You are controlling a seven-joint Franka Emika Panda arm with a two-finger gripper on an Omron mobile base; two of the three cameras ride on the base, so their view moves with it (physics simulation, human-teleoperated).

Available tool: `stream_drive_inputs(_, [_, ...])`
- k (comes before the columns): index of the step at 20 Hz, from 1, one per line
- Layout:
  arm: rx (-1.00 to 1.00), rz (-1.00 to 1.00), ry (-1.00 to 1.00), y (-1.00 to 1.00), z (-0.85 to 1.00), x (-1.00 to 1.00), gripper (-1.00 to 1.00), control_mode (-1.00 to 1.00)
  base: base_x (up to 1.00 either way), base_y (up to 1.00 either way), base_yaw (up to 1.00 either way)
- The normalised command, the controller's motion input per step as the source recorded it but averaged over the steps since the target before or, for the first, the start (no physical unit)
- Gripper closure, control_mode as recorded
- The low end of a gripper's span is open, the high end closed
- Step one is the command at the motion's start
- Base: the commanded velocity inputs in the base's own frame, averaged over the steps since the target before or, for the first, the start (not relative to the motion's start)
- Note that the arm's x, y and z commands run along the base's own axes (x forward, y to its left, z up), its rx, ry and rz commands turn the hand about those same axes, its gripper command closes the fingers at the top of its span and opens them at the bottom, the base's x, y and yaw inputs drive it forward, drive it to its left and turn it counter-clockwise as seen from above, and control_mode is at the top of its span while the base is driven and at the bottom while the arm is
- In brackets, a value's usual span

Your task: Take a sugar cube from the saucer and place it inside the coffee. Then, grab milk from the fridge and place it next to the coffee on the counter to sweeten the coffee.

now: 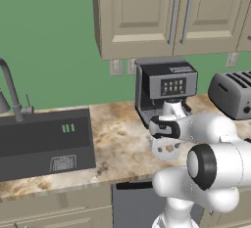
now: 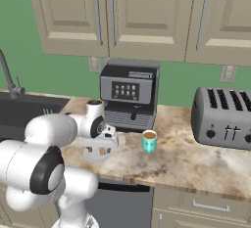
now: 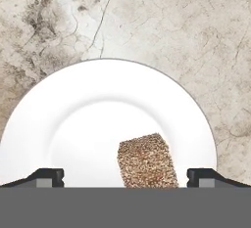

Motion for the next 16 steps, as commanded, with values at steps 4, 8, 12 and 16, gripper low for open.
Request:
stream_drive_inputs(4, [0.00,0.00,0.00,0.00,-0.14,0.00,-1.00,-1.00,0.00,0.00,0.00])
stream_drive_inputs(8, [0.00,0.00,0.00,0.02,-0.09,0.00,-1.00,-1.00,0.00,0.00,0.00])
stream_drive_inputs(12, [0.00,0.02,0.00,0.00,-0.06,-0.05,1.00,-1.00,0.00,0.00,0.00])
stream_drive_inputs(16, [0.00,0.02,-0.01,0.00,0.00,-0.01,1.00,-1.00,0.00,0.00,0.00])
